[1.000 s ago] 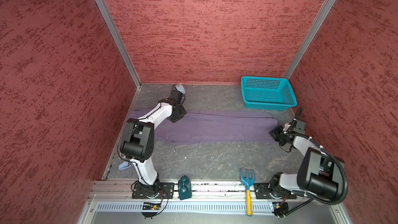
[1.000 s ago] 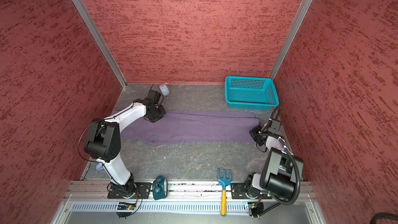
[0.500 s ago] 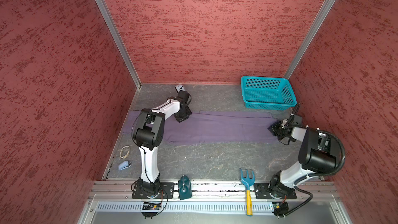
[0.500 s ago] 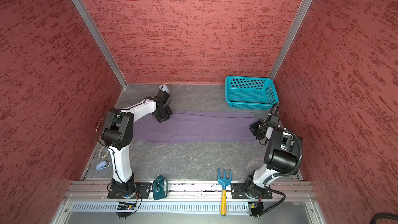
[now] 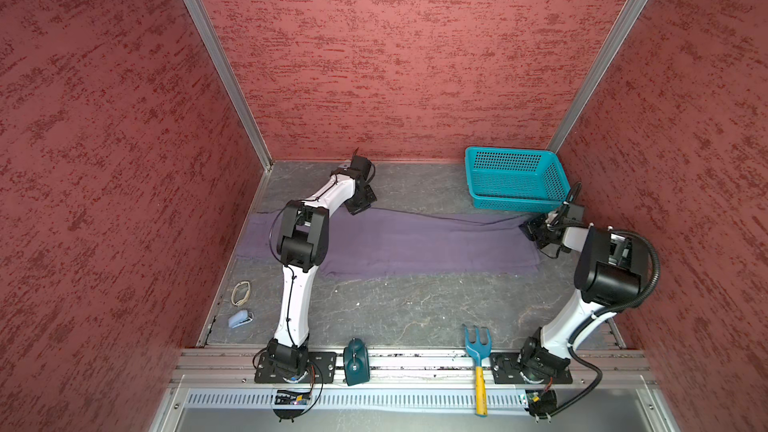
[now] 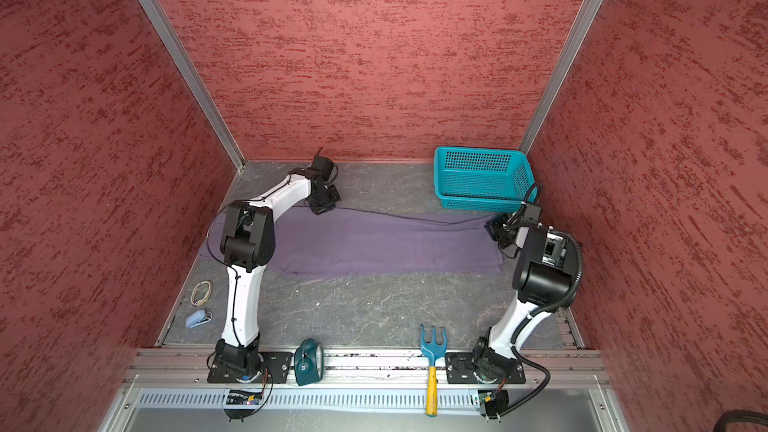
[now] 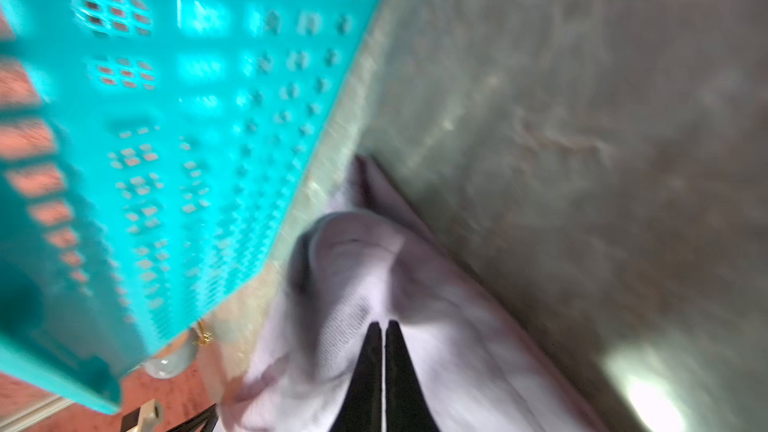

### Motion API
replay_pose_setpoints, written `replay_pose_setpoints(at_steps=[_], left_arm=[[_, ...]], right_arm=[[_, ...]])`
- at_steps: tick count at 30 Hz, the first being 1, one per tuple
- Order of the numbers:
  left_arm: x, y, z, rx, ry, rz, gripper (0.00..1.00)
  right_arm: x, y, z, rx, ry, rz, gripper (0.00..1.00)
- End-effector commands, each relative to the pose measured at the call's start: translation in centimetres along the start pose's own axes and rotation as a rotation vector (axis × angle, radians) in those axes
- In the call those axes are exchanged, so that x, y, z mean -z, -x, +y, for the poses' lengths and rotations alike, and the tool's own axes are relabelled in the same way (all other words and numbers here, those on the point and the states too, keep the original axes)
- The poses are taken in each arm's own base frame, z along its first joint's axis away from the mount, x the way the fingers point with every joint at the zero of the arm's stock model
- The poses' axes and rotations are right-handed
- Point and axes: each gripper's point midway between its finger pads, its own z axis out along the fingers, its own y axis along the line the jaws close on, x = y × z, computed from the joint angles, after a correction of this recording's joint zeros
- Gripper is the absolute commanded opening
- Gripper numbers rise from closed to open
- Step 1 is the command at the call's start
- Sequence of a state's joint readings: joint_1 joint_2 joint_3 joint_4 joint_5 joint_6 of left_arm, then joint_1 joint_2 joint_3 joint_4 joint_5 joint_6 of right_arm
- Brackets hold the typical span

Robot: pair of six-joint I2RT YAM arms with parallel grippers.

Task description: Fold and stack the trousers

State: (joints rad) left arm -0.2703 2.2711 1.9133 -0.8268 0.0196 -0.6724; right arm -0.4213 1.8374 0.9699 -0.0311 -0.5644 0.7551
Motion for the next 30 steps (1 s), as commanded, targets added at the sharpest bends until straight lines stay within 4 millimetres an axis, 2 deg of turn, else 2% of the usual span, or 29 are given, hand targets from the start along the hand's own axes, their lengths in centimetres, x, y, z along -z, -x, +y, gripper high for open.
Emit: replay_pose_setpoints(at_steps=[1, 5, 8, 12, 17, 21, 26, 30], left_arm=[[1.8, 2.5, -0.1, 0.026, -0.035, -0.035, 0.07], [3.7, 4.1, 0.7, 0.075, -0.076, -0.067, 0.08], [4.8, 3.3, 1.4, 0.081, -0.093, -0.069, 0.08], [6.0, 0.3, 1.2, 0.056, -0.143, -0.042, 0.09], [6.3, -4.8, 0.5, -0.015, -0.191, 0.038, 0.09], [5.7, -8.2, 1.9, -0.054, -0.163, 0.092, 0.09], [4.7, -10.7, 4.9, -0.045, -0.121, 0.133, 0.09], [3.7, -11.7, 6.0, -0.036, -0.119, 0.168, 0.09]], right_arm=[[0.2, 1.3, 2.6, -0.023, 0.099, -0.038, 0.09], [0.6, 0.3, 2.3, -0.034, 0.102, -0.026, 0.10], [1.6, -1.0, 1.0, -0.013, 0.054, -0.026, 0.11], [4.5, -2.9, -1.4, 0.062, -0.096, -0.051, 0.16], [8.7, -4.2, -4.7, 0.156, -0.331, -0.097, 0.18], [11.0, -5.1, -7.1, 0.189, -0.471, -0.100, 0.23], [11.2, -5.7, -8.0, 0.168, -0.506, -0.059, 0.34], [10.3, -5.2, -7.6, 0.147, -0.491, -0.031, 0.35]])
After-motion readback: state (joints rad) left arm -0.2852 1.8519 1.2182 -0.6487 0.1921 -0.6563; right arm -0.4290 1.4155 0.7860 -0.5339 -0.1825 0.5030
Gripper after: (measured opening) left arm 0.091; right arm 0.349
